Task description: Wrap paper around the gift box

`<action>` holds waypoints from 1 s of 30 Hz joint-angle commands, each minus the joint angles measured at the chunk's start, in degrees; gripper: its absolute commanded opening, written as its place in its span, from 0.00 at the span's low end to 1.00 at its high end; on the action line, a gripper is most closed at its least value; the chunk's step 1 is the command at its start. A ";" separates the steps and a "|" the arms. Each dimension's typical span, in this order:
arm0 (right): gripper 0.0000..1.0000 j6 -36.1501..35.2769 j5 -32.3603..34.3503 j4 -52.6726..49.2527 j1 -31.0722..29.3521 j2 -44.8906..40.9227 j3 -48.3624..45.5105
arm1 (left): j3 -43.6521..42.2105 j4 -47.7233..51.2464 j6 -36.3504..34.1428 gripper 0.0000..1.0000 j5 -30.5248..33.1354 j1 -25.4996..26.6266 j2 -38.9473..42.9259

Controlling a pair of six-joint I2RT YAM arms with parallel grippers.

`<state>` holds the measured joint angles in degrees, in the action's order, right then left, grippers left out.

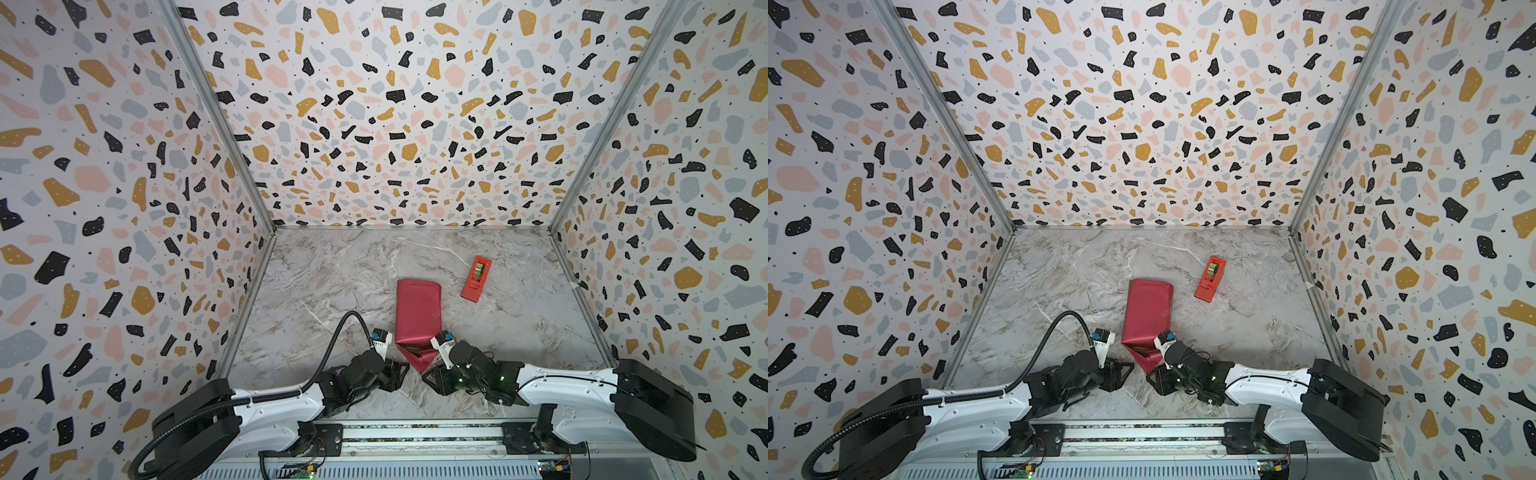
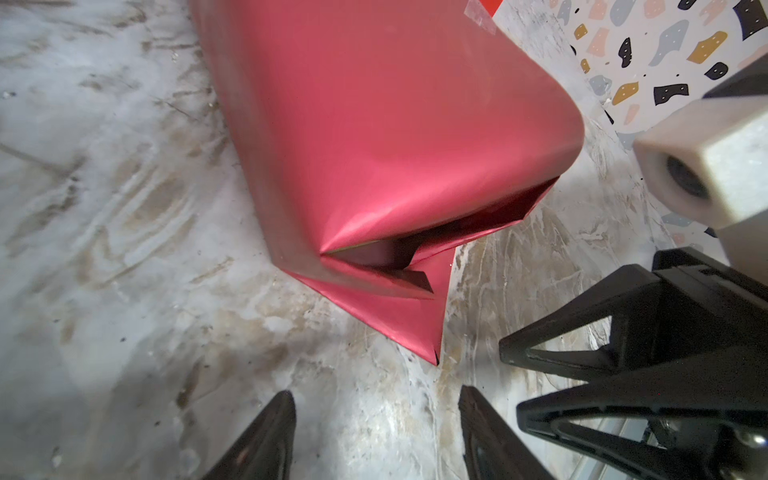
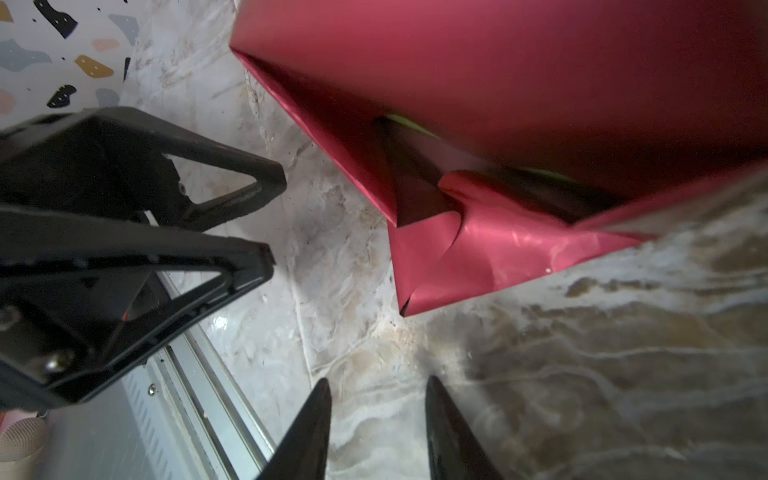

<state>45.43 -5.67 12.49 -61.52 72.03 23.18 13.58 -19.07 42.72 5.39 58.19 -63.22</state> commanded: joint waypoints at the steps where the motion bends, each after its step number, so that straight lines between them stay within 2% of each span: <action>1: 0.36 1.68 2.30 3.12 -0.18 -0.47 -1.39 | 2.78 -0.89 -1.64 0.61 -0.09 0.20 -0.72; 3: 0.36 1.35 2.81 2.55 -0.06 -0.83 -1.81 | 4.19 0.65 -2.86 0.59 0.56 1.10 -0.86; 6: 0.36 0.13 2.62 -0.03 0.94 -1.33 -1.48 | 8.56 8.32 -8.26 0.58 7.05 4.30 -1.04; 10: 0.36 -2.20 0.96 -3.24 5.26 -5.95 -2.77 | 13.06 13.44 -20.85 0.57 13.56 8.01 -1.43; 13: 0.36 -3.27 -1.64 -4.03 9.50 -10.81 -5.24 | 14.75 12.43 -31.33 0.53 13.24 9.17 -1.46; 17: 0.36 -4.98 -6.21 -4.67 15.13 -15.99 -7.98 | 19.44 17.56 -46.95 0.49 11.20 9.57 -3.17; 22: 0.36 -7.23 -11.33 -3.10 19.64 -17.69 -10.02 | 20.75 25.18 -69.32 0.45 8.83 9.90 -4.67; 25: 0.36 -7.55 -13.91 -1.25 21.46 -17.63 -10.98 | 20.15 26.02 -81.02 0.42 7.00 9.84 -4.11; 27: 0.36 -7.38 -14.62 0.04 22.00 -17.96 -11.97 | 19.99 24.75 -85.97 0.39 8.37 9.86 -4.61; 30: 0.36 -6.47 -15.59 1.63 22.05 -17.99 -13.00 | 22.73 28.01 -91.25 0.37 10.19 9.86 -7.88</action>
<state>39.33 -18.68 11.70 -39.72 54.76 10.85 33.91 5.91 -36.71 14.26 67.68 -68.79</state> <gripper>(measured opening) 0.364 0.374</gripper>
